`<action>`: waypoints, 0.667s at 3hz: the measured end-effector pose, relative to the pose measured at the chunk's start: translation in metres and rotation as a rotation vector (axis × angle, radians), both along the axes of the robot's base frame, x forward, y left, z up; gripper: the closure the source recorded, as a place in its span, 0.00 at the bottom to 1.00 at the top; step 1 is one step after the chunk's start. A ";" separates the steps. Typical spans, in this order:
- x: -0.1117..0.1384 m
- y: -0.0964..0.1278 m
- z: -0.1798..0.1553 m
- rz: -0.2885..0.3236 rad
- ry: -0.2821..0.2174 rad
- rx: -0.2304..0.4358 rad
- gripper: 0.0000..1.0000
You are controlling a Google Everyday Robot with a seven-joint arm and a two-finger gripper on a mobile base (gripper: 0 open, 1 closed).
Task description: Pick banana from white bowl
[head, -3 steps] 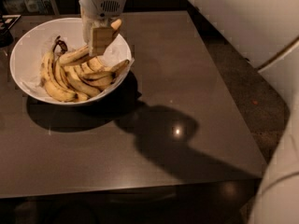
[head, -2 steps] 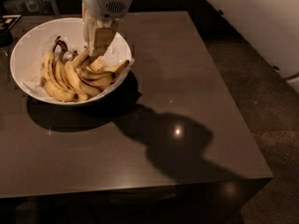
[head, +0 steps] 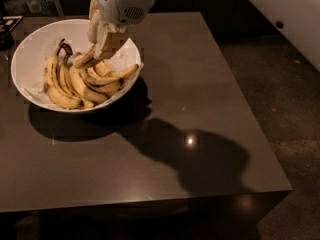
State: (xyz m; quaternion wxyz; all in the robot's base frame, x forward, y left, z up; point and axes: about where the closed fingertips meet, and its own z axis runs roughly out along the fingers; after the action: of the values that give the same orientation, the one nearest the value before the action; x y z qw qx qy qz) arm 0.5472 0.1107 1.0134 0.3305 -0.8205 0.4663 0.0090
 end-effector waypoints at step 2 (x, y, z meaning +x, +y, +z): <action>-0.016 -0.003 0.016 0.087 -0.070 0.100 1.00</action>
Offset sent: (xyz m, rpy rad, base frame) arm -0.0290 -0.0094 0.0230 0.1855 -0.1143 0.1479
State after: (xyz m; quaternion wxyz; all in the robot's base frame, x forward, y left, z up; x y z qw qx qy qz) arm 0.5307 0.1082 1.0293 0.3866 -0.8221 0.4175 0.0177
